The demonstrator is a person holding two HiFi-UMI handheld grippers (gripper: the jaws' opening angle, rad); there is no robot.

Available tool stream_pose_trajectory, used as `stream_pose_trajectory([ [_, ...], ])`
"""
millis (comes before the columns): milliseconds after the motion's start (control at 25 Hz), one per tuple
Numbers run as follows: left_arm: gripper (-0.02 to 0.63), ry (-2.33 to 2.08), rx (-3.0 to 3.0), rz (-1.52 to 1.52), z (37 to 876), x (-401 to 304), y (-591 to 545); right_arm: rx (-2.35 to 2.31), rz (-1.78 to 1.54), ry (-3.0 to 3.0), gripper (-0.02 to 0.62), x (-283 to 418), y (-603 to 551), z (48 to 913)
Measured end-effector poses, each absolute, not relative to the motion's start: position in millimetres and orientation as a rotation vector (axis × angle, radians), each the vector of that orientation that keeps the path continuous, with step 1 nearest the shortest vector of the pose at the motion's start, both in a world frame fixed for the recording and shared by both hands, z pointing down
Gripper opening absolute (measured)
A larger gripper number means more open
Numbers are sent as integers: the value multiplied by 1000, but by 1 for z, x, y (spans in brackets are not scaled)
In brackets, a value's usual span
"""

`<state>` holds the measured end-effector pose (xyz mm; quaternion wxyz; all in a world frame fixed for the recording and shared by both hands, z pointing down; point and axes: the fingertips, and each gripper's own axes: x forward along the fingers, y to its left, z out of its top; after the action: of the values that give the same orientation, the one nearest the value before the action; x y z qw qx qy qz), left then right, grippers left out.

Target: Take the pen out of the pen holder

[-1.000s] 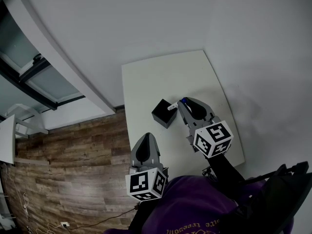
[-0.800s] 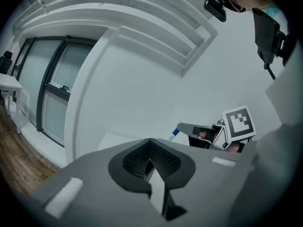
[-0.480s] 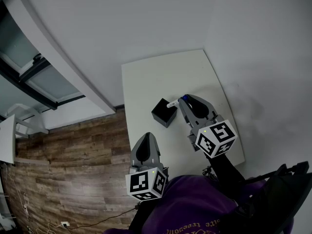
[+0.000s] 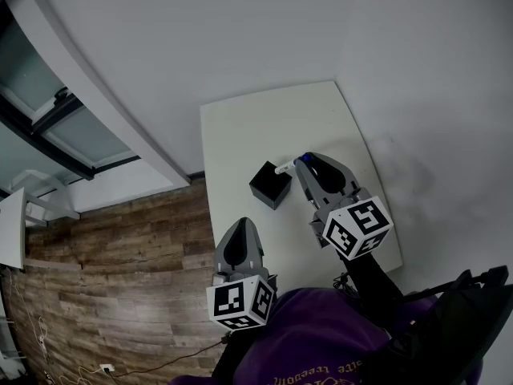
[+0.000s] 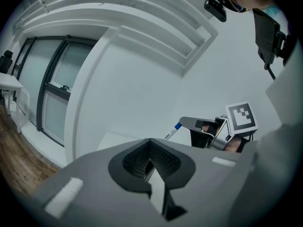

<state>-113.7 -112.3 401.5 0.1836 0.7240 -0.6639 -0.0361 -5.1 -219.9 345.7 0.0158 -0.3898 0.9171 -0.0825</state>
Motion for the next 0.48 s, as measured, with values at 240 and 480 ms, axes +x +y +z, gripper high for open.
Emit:
stream_pose_trajectory([
  [240, 6, -1873, 2041, -102, 401, -113, -113, -1217, -250, 2843, 78, -3, -221, 343],
  [480, 8, -1874, 2037, -102, 401, -115, -113, -1213, -252, 2843, 78, -4, -222, 342],
])
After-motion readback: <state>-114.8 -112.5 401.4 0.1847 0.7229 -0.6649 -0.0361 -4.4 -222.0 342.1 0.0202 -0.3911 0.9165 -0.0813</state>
